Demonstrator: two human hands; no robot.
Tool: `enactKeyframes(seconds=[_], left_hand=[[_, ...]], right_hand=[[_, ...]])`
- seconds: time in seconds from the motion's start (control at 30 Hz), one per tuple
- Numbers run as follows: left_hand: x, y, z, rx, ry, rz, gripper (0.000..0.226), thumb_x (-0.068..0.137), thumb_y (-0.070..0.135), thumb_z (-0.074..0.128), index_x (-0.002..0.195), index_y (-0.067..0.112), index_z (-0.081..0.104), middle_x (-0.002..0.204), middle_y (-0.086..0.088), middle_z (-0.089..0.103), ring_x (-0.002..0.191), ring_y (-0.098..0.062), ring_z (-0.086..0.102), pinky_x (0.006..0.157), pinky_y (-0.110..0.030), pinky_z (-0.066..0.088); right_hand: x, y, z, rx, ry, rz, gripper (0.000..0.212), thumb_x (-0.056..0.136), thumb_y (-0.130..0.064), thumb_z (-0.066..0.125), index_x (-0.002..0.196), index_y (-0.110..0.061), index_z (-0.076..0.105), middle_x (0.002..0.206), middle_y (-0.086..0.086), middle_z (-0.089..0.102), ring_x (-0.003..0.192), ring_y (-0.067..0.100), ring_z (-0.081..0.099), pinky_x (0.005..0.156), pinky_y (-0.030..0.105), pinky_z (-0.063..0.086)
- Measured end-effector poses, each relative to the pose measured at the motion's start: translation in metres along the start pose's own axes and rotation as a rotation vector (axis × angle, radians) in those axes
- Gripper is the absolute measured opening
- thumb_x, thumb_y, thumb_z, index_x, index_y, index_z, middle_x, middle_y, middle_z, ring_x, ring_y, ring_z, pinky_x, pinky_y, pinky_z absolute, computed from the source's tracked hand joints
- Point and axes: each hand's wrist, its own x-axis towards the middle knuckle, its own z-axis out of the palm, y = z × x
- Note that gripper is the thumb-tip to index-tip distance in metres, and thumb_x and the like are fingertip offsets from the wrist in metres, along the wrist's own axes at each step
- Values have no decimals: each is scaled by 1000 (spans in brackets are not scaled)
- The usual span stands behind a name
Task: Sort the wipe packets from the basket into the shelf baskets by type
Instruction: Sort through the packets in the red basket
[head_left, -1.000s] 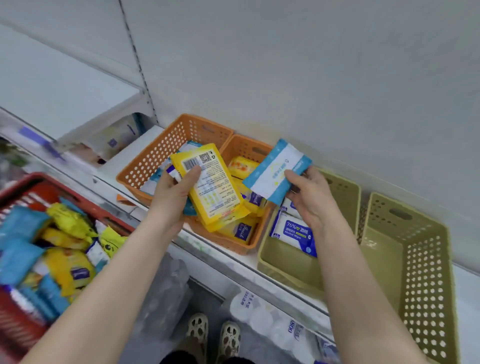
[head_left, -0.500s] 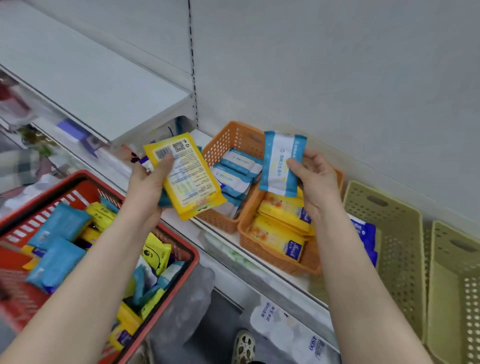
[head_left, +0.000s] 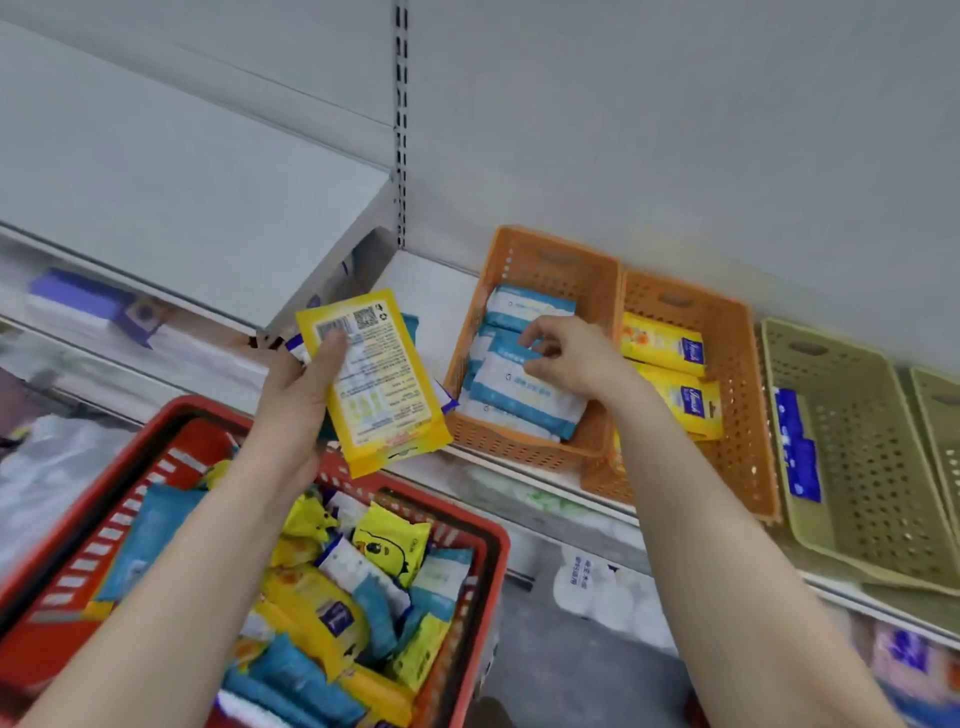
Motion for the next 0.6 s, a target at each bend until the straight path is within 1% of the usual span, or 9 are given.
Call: enactKeyframes(seconds=[0.07, 0.17, 0.23, 0.27, 0.37, 0.4, 0.5, 0.53, 0.6], left_hand=[[3, -3, -1, -11, -13, -2, 55, 93, 40, 61, 136, 7, 49, 118, -5, 72, 108, -25, 70, 96, -54, 52], [7, -5, 4, -34, -22, 8, 60, 89, 42, 63, 136, 7, 48, 118, -6, 72, 109, -26, 69, 96, -56, 51], [9, -5, 10, -45, -11, 14, 67, 84, 44, 65, 135, 5, 47, 117, -5, 72, 106, -24, 70, 91, -51, 54], [11, -6, 14, -44, -8, 14, 64, 82, 44, 64, 130, 5, 49, 113, -4, 74, 103, -23, 71, 85, -46, 57], [18, -6, 28, -28, -10, 33, 24, 89, 37, 60, 98, 16, 54, 92, 4, 77, 86, -14, 74, 64, -31, 61], [19, -4, 32, -25, -10, 42, 21, 90, 37, 59, 94, 17, 53, 89, 5, 77, 83, -13, 74, 61, -29, 60], [22, 3, 45, -1, -24, 65, 38, 86, 40, 60, 110, 11, 55, 99, 0, 76, 89, -16, 74, 64, -30, 60], [23, 4, 49, -4, -23, 69, 38, 88, 39, 60, 113, 11, 55, 101, 0, 76, 90, -16, 74, 66, -30, 61], [26, 6, 55, -14, -25, 78, 23, 93, 34, 58, 105, 15, 57, 95, 5, 76, 87, -13, 74, 67, -30, 61]], right_hand=[[9, 1, -1, -15, -3, 12, 22, 85, -15, 70, 106, -21, 67, 94, 0, 64, 84, 15, 58, 72, 24, 42], [36, 5, -15, -58, 132, -3, 24, 85, -13, 67, 108, -20, 67, 102, 2, 68, 96, 22, 61, 85, 32, 48], [61, 8, -26, -57, 190, -37, 26, 85, -11, 66, 109, -18, 66, 109, 4, 69, 102, 24, 61, 89, 35, 48], [73, 9, -31, -42, 192, -50, 26, 85, -10, 66, 110, -18, 66, 109, 4, 68, 102, 23, 61, 88, 34, 48], [103, 14, -31, -35, 134, -70, 26, 85, -9, 65, 109, -21, 66, 111, 2, 67, 96, 17, 58, 80, 25, 42], [110, 16, -27, -45, 104, -65, 27, 85, -9, 64, 109, -23, 66, 113, 1, 67, 96, 15, 57, 80, 24, 40], [120, 25, -9, -82, 29, -64, 31, 86, -13, 64, 115, -24, 66, 120, 0, 66, 108, 20, 60, 87, 28, 45], [120, 27, -3, -125, 21, -73, 35, 86, -16, 65, 121, -24, 65, 123, 0, 65, 113, 22, 59, 90, 31, 46], [120, 30, 4, -225, 37, -99, 45, 86, -22, 66, 130, -24, 60, 130, 4, 62, 119, 27, 55, 95, 36, 46]])
